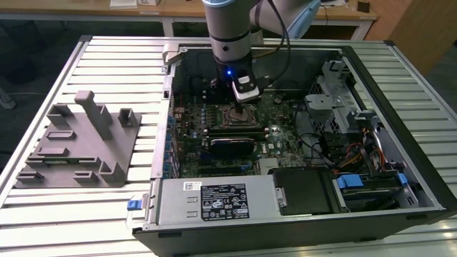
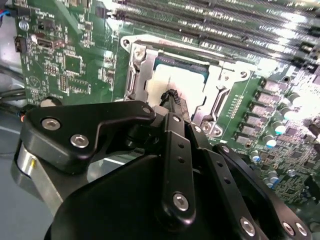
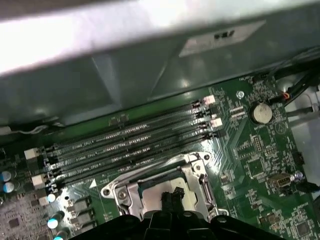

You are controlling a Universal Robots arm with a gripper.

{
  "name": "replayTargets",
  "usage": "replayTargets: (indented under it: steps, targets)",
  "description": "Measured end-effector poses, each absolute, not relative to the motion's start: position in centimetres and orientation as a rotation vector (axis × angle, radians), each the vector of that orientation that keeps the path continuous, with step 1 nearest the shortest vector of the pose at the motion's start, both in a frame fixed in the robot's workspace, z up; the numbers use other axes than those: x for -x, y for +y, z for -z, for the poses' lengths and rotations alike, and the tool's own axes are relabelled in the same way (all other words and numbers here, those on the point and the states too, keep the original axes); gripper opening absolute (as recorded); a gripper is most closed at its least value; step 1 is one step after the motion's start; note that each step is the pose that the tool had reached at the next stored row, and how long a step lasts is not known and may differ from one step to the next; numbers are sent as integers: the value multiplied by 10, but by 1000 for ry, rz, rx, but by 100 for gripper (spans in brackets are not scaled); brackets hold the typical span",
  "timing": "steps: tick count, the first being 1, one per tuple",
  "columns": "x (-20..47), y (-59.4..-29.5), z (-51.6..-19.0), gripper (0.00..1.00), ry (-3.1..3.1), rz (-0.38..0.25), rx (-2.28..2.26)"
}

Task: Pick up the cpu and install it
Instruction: 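Install the first cpu locking lever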

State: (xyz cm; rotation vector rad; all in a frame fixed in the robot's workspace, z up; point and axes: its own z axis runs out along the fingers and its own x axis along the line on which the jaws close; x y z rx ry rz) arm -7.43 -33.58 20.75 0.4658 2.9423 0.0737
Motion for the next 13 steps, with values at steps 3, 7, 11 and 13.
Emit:
replayTargets:
  steps: [3, 7, 11, 13]
  targets:
    - [74, -339, -207, 11, 2944, -70, -469]
    - [73, -340, -207, 11, 2946, -68, -471]
    - [69, -340, -207, 11, 2992, -58, -479]
    - [68, -340, -207, 11, 2999, -56, -480]
